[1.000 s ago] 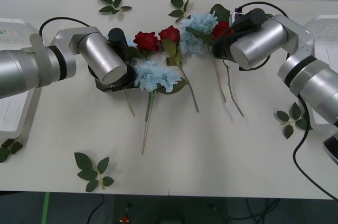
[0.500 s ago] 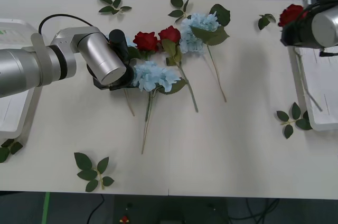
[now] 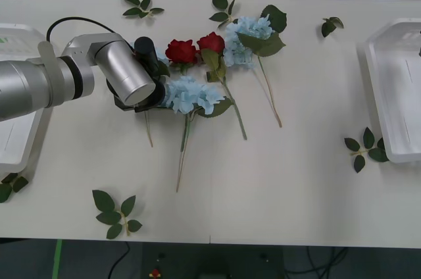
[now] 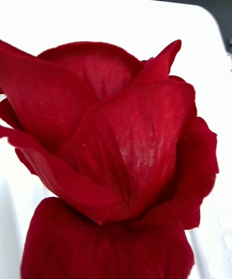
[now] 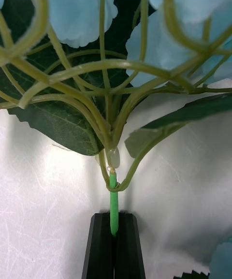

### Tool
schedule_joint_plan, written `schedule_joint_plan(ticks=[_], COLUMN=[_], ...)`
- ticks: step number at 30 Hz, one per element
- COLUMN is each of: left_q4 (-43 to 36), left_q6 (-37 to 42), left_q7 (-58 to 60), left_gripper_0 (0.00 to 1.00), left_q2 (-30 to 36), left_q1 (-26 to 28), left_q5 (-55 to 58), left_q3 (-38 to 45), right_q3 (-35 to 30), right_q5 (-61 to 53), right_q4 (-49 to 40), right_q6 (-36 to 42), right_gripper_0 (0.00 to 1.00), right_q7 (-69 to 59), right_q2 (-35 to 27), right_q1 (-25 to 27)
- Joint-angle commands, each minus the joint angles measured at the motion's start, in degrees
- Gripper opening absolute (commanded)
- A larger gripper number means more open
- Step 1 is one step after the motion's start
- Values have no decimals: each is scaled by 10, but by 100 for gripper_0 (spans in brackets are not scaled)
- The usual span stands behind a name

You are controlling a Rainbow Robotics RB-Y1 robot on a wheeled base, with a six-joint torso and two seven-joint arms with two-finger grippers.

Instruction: Place the red flowers into the right box and the blue flowers into the left box. If a person shows an open palm, hand one flower to the person first, then continue sorting.

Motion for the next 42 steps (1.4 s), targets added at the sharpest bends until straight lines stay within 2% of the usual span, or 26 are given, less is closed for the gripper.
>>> schedule_joint_plan(ticks=[1, 7, 9, 12, 17, 18, 19, 20, 21, 25, 27, 29, 30, 34, 36, 39, 42], left_q4=[25, 39, 43, 56, 55, 51, 47, 40, 33, -29, -84, -150, -167, -261, -286, -312, -314], left_q6=[-15, 21, 48, 105, 155, 156, 156, 156, 155, 158, 168, 201, 211, 284, 310, 342, 352], left_q7=[-17, -52, -89, -188, -287, -311, -323, -348, -371, -434, -467, -496, -502, -534, -539, -580, -626], left_gripper_0=[0, 0, 0, 0, 0, 0, 0, 0, 0, 0, 0, 0, 0, 0, 0, 0, 0], left_q2=[-1, 23, 34, 46, 70, 78, 84, 93, 104, 146, 171, 200, 206, 249, 258, 261, 260], left_q1=[-16, -46, -50, -50, -48, -47, -45, -42, -37, 10, 59, 124, 139, 257, 297, 361, 400], left_q5=[-6, 5, 8, 12, 11, 12, 13, 13, 13, 15, 15, 15, 15, 18, 18, 18, 24], left_q3=[-12, 54, 103, 223, 342, 362, 372, 389, 406, 488, 554, 640, 659, 790, 840, 931, 989], right_q3=[-10, -10, -10, -10, -10, -10, -10, -10, -10, -10, -10, -10, -10, -10, -10, -10, -20], right_q5=[40, 73, 79, 88, 88, 88, 88, 88, 88, 81, 76, 66, 63, 38, 27, 0, -21], right_q4=[30, 60, 68, 86, 96, 96, 96, 96, 96, 95, 93, 91, 90, 83, 74, 31, -17], right_q6=[-41, -69, -76, -97, -112, -112, -112, -112, -112, -112, -112, -112, -112, -111, -100, -44, -4], right_gripper_0=[0, 0, 0, 0, 0, 13, 43, 96, 100, 100, 100, 100, 100, 100, 100, 100, 100], right_q7=[33, 40, 40, 40, 36, 34, 34, 33, 32, 32, 34, 36, 37, 42, 44, 46, 44], right_q2=[-28, -27, -28, -27, -27, -27, -27, -27, -27, -27, -27, -27, -27, -28, -28, -33, -34], right_q1=[-2, -2, -2, -3, -2, -3, -3, -3, -3, -3, -3, -3, -2, -2, -3, -1, 12])
